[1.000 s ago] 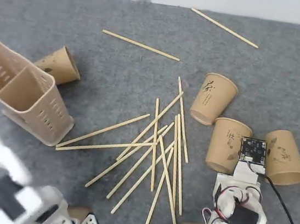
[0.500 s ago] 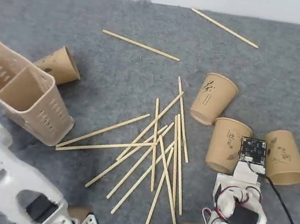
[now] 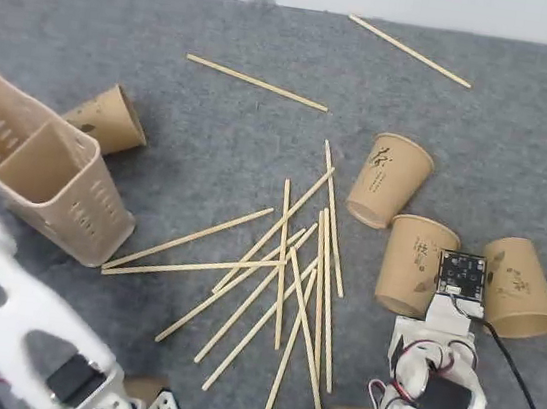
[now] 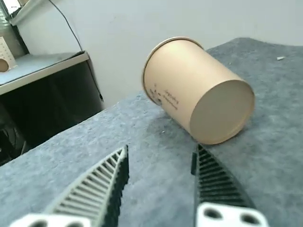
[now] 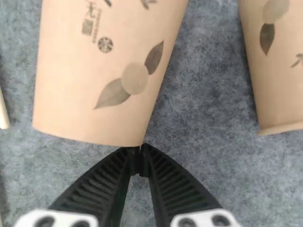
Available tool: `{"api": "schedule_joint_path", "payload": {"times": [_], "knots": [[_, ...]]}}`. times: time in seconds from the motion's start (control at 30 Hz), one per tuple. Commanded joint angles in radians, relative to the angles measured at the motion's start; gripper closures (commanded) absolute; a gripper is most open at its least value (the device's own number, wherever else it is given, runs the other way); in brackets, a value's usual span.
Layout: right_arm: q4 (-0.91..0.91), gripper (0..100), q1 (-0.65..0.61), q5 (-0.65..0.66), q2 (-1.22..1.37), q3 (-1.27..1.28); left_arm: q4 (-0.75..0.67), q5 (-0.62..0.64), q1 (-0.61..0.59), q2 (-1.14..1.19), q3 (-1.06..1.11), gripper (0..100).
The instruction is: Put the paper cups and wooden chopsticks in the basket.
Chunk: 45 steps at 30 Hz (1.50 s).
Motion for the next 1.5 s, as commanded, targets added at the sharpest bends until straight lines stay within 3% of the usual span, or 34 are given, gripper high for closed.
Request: {"api": "schedule_joint_path", "payload": {"times": [0.0,0.13,0.4,0.83,1.1,1.47], "knots": [[-0.013,99.1,0.012,0.012,-0.013,0.018,0.006,-0.005,0.028,0.081,-0.197,79],[-0.013,99.1,0.012,0.012,-0.013,0.018,0.055,-0.005,0.041,0.183,-0.355,79],[-0.013,99.1,0.012,0.012,-0.013,0.018,0.448,0.003,0.040,0.353,-0.794,79],[-0.013,99.1,0.012,0.012,-0.013,0.018,0.457,-0.003,0.060,0.697,-1.274,80],[-0.013,99.1,0.012,0.012,-0.013,0.018,0.594,0.002,0.071,0.675,-1.296,94],[-0.013,99.1,0.012,0.012,-0.013,0.018,0.598,0.002,0.071,0.681,-1.296,95]]}}
